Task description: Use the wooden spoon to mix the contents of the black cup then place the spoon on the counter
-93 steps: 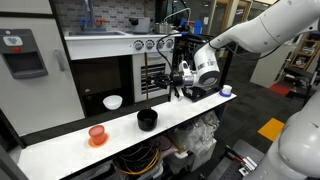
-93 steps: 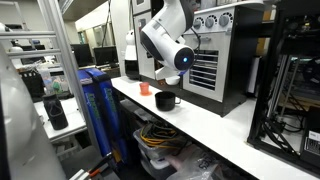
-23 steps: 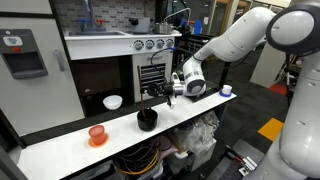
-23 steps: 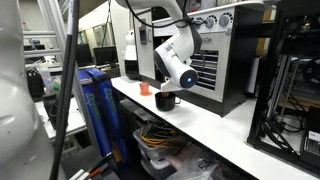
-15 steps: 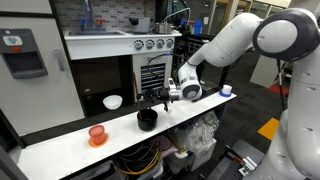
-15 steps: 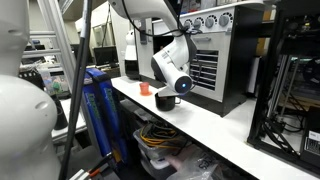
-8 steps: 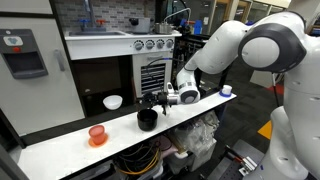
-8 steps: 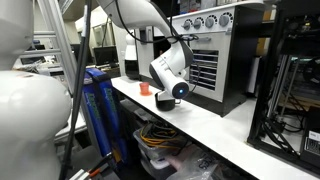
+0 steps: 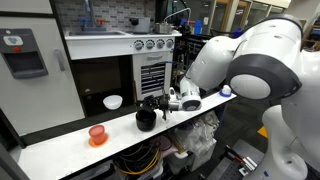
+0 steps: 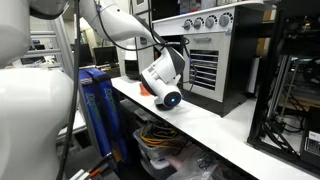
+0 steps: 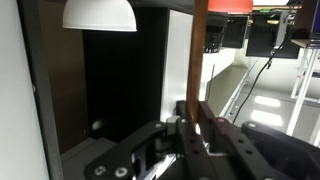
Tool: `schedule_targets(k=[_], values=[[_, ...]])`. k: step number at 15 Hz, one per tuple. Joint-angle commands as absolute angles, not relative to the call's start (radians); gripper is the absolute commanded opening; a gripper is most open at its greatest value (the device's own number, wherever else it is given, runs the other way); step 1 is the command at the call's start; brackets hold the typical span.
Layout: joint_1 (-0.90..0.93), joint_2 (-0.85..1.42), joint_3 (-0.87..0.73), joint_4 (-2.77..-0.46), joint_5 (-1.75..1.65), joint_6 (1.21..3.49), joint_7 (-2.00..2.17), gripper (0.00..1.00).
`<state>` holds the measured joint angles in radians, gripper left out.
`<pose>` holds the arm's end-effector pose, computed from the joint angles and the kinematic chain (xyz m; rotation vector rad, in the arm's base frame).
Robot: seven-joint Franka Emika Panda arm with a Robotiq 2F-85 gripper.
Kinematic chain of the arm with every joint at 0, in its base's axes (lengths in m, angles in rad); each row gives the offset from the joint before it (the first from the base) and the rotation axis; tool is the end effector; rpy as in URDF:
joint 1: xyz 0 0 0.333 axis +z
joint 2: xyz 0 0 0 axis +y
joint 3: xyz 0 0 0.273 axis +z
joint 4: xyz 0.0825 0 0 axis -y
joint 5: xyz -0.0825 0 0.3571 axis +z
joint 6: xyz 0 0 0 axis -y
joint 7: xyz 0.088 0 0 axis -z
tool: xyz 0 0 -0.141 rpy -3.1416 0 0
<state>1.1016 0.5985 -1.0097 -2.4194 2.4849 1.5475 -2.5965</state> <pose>0.5017 0.1159 0.1936 -1.6650 -0.9116 -1.6914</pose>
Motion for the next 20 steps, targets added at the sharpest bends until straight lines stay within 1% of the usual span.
schedule_targets(k=[1, 4, 9, 12, 15, 20], values=[[1.229, 0.683, -1.107, -2.504, 2.586, 1.447, -2.608, 0.04], [1.293, 0.712, -1.151, -2.557, 2.642, 1.403, -2.604, 0.04], [1.355, 0.708, -1.281, -2.608, 2.605, 1.392, -2.605, 0.04], [1.378, 0.708, -1.323, -2.626, 2.603, 1.394, -2.605, 0.04], [1.384, 0.693, -1.305, -2.64, 2.603, 1.411, -2.605, 0.04], [1.371, 0.628, -1.277, -2.644, 2.501, 1.45, -2.617, 0.04]])
